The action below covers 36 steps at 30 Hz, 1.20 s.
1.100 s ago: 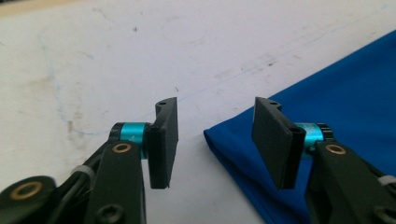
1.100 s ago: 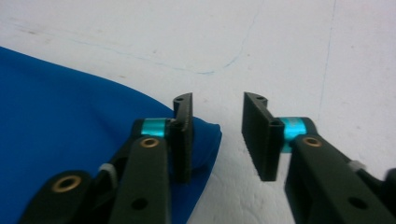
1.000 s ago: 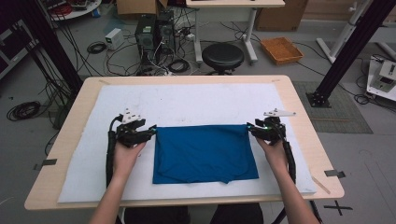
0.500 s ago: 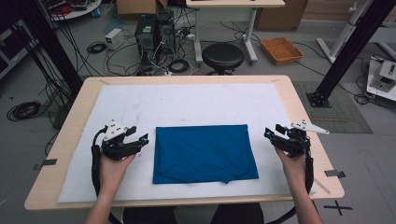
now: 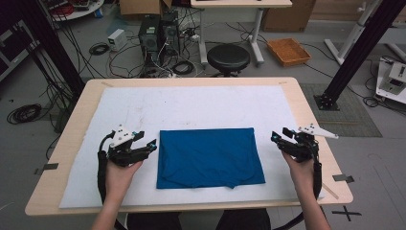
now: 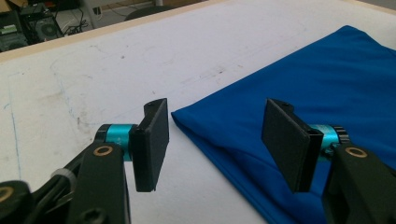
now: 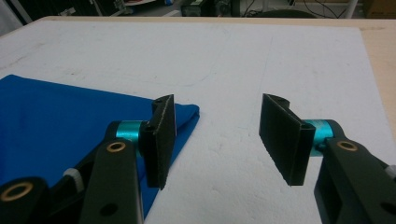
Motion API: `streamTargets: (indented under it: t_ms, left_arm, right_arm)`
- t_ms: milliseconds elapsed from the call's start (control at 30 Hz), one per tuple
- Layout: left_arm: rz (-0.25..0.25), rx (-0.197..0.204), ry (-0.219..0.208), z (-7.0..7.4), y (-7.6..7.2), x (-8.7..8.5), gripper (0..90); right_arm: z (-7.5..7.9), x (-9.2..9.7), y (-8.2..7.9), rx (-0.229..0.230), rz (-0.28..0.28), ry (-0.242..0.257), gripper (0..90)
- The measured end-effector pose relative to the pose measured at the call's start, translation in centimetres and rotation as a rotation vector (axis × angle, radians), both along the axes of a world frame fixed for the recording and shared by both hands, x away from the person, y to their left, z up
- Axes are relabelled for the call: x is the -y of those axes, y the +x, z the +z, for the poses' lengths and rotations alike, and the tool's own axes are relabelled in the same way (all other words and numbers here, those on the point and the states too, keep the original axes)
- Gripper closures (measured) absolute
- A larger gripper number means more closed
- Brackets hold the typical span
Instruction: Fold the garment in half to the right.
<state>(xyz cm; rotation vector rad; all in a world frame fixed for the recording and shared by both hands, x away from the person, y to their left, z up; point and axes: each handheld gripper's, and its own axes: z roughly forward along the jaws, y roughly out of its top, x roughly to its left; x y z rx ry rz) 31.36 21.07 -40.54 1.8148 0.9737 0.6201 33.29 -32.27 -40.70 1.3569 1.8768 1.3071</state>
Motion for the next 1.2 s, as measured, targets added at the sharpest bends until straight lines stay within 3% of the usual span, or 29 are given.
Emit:
streamTargets:
  t_ms: [333,567,667,767,833,1000,1200]
  left_arm:
    - [0.024,-0.025,0.013,0.0,-0.8,0.4,41.6]
    - [0.039,-0.041,0.006,-0.9,-1.7,0.3,42.3]
    - [0.04,-0.068,-0.019,-1.4,-2.0,0.2,42.4]
    - [0.049,-0.131,-0.025,-1.8,-2.5,0.3,43.7]
    - [0.059,-0.147,-0.035,-2.1,-3.0,0.3,44.5]
    - [0.082,-0.201,-0.09,-3.0,-4.3,0.2,45.2]
    - [0.067,-0.283,-0.174,-4.1,-5.3,0.5,48.5]
  right_arm:
    - [-0.2,-0.1,0.3,-0.003,0.006,-0.009,46.3]
    - [-0.2,-0.3,0.8,-0.001,0.003,-0.013,46.4]
    - [-0.3,-0.5,0.8,-0.001,0.007,-0.022,46.4]
    - [-0.4,-0.4,0.7,-0.002,0.011,-0.025,46.5]
    - [-0.4,-0.3,0.6,-0.007,0.012,-0.029,46.6]
    - [-0.3,0.1,0.4,0.0,0.003,-0.027,46.6]
    - [-0.3,0.1,0.4,-0.002,0.005,-0.03,46.7]
